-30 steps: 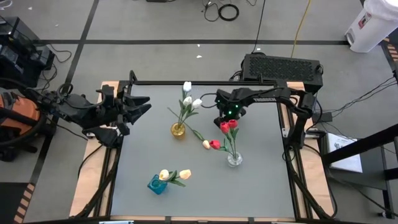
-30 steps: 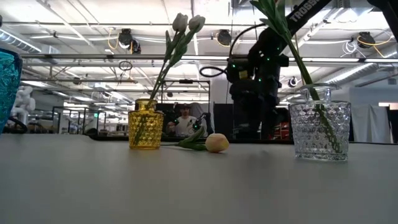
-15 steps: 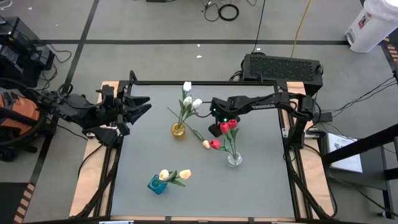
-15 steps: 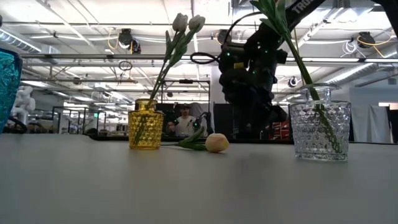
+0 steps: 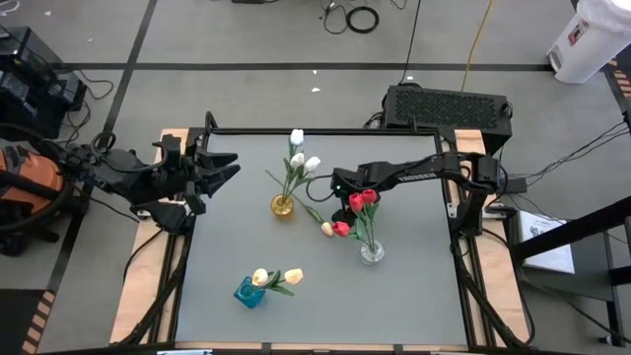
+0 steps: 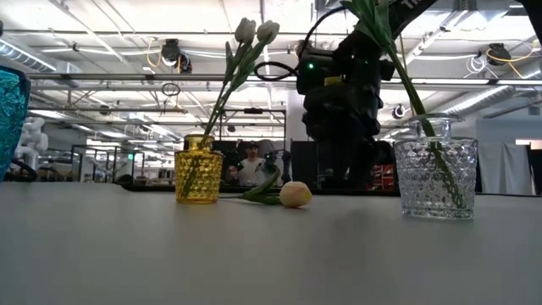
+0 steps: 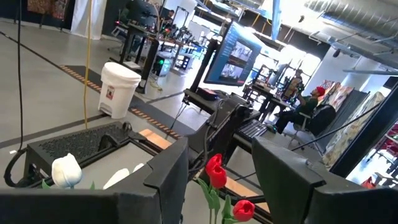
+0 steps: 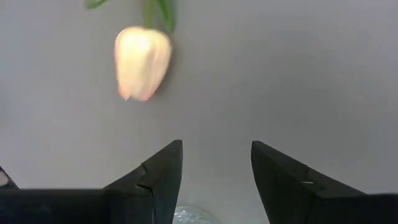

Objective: Sort flowers into vase by color
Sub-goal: Put the yellow tulip into the blue vase

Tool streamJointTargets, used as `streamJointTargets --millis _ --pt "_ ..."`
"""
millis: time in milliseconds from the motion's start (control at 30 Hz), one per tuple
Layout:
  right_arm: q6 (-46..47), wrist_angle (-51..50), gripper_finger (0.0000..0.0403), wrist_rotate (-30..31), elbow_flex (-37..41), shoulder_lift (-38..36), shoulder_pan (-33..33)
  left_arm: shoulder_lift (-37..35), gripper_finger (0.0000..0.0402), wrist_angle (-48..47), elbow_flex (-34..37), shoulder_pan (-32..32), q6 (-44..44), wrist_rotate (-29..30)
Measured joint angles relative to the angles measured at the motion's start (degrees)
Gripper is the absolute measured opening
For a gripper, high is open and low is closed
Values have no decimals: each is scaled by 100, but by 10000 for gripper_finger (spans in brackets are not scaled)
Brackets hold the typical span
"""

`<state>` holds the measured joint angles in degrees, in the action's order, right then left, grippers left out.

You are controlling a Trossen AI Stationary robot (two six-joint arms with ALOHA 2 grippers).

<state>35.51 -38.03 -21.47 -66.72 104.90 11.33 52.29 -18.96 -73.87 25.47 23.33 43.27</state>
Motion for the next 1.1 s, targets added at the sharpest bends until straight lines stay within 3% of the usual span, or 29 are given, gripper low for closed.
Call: streamJointTargets --millis 700,1100 --pt "-95 960 183 405 0 0 -305 0 183 1 0 0 28 0" --pt "54 787 183 428 0 0 -297 0 183 2 0 0 33 -65"
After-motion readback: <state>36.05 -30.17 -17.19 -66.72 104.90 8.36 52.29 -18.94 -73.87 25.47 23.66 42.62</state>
